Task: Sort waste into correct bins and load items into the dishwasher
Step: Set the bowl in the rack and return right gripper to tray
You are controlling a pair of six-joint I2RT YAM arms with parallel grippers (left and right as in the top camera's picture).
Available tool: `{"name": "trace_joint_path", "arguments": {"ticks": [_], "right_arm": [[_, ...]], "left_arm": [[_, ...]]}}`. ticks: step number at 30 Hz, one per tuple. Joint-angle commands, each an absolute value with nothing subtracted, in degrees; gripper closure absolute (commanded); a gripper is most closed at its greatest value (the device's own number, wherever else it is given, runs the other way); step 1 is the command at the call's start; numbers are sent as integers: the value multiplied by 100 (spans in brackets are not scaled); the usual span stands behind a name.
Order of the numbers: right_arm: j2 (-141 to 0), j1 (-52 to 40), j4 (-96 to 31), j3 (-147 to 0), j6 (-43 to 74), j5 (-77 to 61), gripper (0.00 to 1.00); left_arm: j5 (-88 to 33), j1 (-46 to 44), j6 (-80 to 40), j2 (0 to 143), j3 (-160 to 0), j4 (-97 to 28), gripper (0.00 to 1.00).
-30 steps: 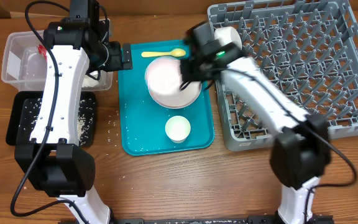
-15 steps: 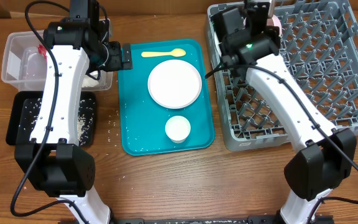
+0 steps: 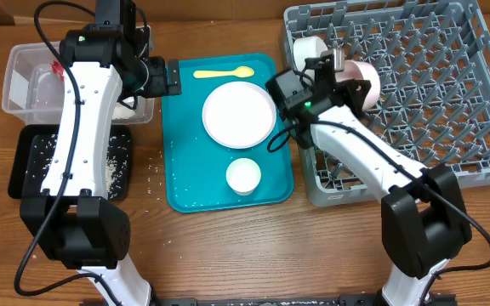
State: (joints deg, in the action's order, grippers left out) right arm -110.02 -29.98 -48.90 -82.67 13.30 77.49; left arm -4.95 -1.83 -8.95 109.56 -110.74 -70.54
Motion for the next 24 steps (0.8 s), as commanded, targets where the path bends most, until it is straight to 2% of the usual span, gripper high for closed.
{"name": "trace_joint_path", "arguments": {"ticks": [1, 5, 9, 12, 13, 14, 15, 17, 20, 24], "right_arm": [[-10943, -3162, -4584, -7999, 1372, 7983, 96], [-10943, -3356, -4313, -7983, 1363, 7837, 96], [-10943, -3533, -4340, -7983, 1347, 6720, 96], [-10943, -3594, -4462, -7983, 1347, 6434, 95], [-10943, -3638, -4519, -7983, 1350, 6416, 90], [-10943, -3688, -4534, -7983, 1350, 6416, 80], [-10943, -3754, -4530, -7985, 1350, 6416, 59], [-10940, -3927, -4517, -8001, 1347, 6420, 30], [-10912, -4045, -4532, -8060, 1350, 6416, 25], [-10602, -4270, -4552, -8473, 1347, 6390, 25]], "left_arm": [[-558, -191, -921, 10940, -11179, -7046, 0], [-558, -191, -921, 10940, -11179, -7046, 0], [-558, -191, -921, 10938, -11179, -7046, 0], [-558, -191, -923, 10940, -11179, -7046, 0], [-558, -191, -921, 10940, -11179, -7046, 0], [-558, -191, -923, 10940, -11179, -7046, 0], [-558, -191, -923, 10940, -11179, -7046, 0], [-558, -191, -923, 10940, -11179, -7046, 0], [-558, -191, -923, 10940, -11179, -7046, 0], [-558, -191, -923, 10940, -11179, -7046, 0]]}}
